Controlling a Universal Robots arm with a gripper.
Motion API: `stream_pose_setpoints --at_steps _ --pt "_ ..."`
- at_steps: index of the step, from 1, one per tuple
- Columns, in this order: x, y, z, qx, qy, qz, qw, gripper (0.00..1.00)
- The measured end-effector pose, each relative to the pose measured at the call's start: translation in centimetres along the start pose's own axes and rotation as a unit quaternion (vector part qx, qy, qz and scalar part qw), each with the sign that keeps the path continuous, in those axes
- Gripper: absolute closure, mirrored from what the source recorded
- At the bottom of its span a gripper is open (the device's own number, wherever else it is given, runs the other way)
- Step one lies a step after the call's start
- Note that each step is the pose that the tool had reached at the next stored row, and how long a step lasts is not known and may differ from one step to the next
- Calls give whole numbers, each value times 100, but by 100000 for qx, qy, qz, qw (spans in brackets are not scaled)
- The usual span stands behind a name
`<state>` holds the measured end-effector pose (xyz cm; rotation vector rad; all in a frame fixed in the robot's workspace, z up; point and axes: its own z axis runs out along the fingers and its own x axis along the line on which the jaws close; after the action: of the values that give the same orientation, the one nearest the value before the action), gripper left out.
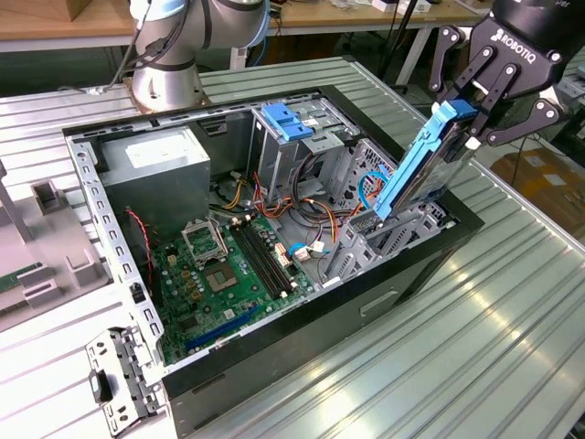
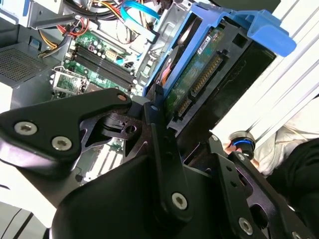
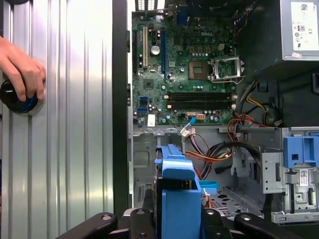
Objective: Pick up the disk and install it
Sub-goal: 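Insert the disk into the insertion slot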
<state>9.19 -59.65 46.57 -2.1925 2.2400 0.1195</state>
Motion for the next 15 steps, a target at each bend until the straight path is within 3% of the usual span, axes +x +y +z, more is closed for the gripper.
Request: stream_pose_setpoints --at_steps 8,15 --pt "-33 54 157 14 -10 237 100000 64" --pt "-52 88 227 14 -22 236 100000 64"
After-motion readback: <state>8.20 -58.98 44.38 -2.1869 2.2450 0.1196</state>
